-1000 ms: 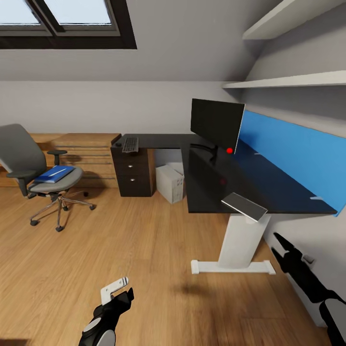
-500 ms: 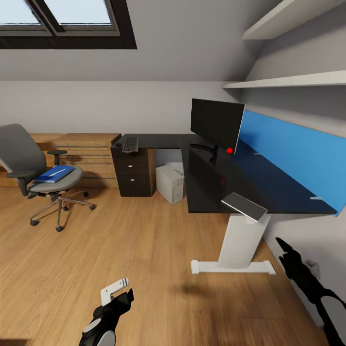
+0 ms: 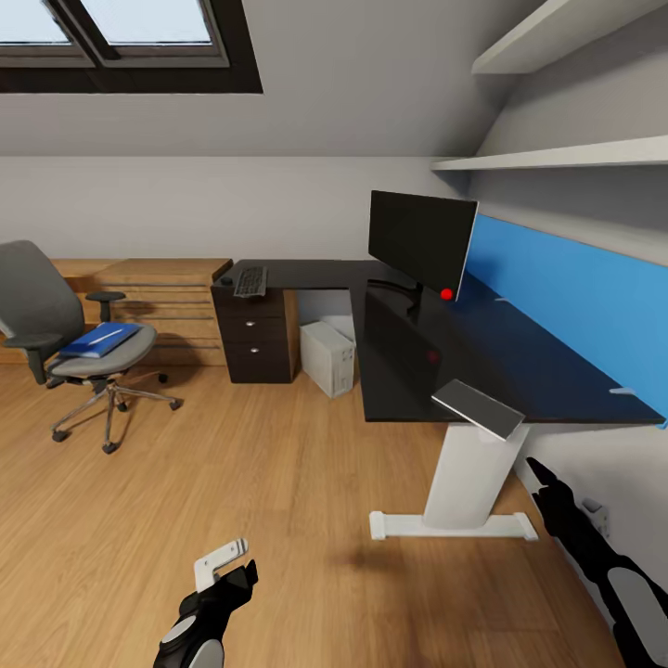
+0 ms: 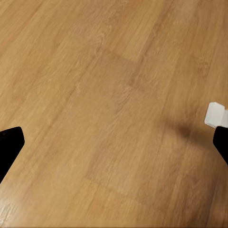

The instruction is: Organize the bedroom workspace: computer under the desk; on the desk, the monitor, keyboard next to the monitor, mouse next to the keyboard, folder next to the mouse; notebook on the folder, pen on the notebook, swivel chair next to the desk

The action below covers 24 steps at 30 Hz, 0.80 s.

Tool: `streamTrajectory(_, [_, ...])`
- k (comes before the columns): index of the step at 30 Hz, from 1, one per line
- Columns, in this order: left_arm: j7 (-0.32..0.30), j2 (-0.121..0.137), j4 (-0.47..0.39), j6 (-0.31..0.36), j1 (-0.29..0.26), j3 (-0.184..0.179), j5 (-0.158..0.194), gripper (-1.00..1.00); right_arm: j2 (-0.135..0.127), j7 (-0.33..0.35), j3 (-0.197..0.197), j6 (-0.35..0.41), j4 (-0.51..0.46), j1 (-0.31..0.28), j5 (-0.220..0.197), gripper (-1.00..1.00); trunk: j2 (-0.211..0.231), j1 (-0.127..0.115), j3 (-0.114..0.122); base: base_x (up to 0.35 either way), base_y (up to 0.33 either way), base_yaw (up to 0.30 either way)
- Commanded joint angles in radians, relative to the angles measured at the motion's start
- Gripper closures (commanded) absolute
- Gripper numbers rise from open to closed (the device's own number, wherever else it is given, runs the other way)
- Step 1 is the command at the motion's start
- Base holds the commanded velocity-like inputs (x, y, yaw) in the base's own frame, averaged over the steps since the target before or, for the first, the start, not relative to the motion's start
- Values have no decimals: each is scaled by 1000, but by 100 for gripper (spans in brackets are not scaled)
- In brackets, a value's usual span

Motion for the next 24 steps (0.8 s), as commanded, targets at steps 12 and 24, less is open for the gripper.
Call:
streamTrajectory(12, [8, 0, -1, 3, -1, -5, 5, -100, 6, -25, -1, 64, -1, -1, -117, -100, 0, 0, -1, 109, 0, 0])
streamTrajectory(24, [7, 0, 0, 3, -1, -4, 7, -100, 6, -43, -1, 93, -2, -1, -166, -100, 14, -7, 5, 33, 0, 0])
